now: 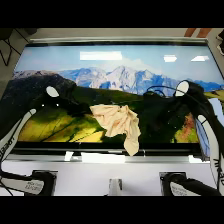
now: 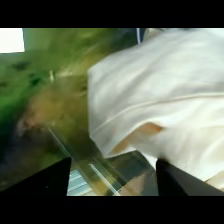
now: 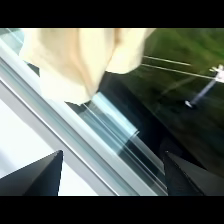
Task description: Fold the shirts.
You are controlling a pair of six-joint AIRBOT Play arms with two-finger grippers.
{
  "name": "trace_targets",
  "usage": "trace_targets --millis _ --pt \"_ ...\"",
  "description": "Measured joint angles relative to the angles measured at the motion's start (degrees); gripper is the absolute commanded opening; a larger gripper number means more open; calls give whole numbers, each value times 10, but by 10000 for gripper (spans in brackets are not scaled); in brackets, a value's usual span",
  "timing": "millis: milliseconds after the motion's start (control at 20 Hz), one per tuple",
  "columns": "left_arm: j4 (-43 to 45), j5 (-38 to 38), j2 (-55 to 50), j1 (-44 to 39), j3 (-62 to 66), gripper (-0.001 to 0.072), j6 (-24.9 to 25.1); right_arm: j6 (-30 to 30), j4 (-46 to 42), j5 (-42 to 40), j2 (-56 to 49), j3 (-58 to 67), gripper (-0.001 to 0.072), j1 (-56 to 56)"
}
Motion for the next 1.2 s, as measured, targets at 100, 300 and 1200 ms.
trace_targets --millis 100,300,1200 --pt "-27 28 -13 -3 -3 377 9 -9 13 -13 0 -30 690 12" --pt "-62 67 -22 -9 -4 36 21 -24 27 -53 0 -76 691 61" --pt "-85 65 136 2 24 34 70 68 -15 -253 75 -81 30 157"
